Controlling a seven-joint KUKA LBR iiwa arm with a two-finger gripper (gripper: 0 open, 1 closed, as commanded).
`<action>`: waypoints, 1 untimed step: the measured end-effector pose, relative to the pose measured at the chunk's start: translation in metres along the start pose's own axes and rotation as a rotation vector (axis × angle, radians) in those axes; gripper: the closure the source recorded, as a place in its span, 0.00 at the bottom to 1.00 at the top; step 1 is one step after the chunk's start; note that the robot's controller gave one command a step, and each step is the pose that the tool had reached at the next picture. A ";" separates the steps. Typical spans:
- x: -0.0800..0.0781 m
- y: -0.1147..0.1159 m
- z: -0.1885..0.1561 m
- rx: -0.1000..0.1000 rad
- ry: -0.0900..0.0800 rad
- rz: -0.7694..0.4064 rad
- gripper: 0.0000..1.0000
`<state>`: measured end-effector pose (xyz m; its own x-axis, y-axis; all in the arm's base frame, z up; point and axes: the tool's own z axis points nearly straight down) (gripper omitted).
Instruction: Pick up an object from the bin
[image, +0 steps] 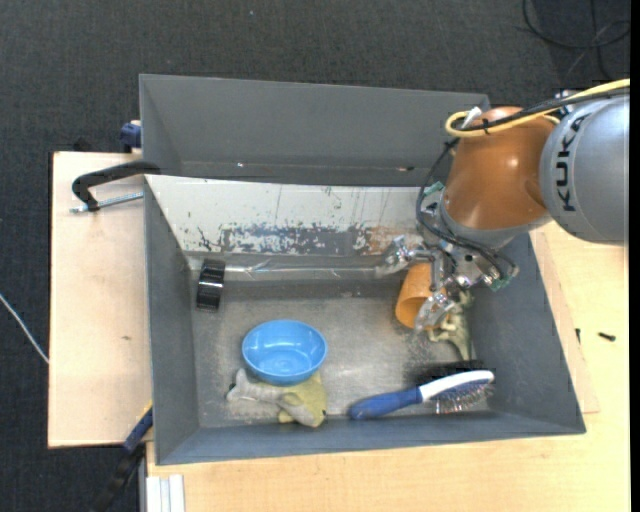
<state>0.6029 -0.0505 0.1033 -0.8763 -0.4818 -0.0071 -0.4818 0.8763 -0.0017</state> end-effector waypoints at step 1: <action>0.009 -0.018 0.029 -0.016 -0.005 -0.498 0.00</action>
Offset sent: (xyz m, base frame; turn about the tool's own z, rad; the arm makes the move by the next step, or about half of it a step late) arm -0.0013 -0.0297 -0.0333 -0.5024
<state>0.6037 -0.0702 0.0741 -0.5398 -0.8417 -0.0142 -0.8418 0.5397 0.0090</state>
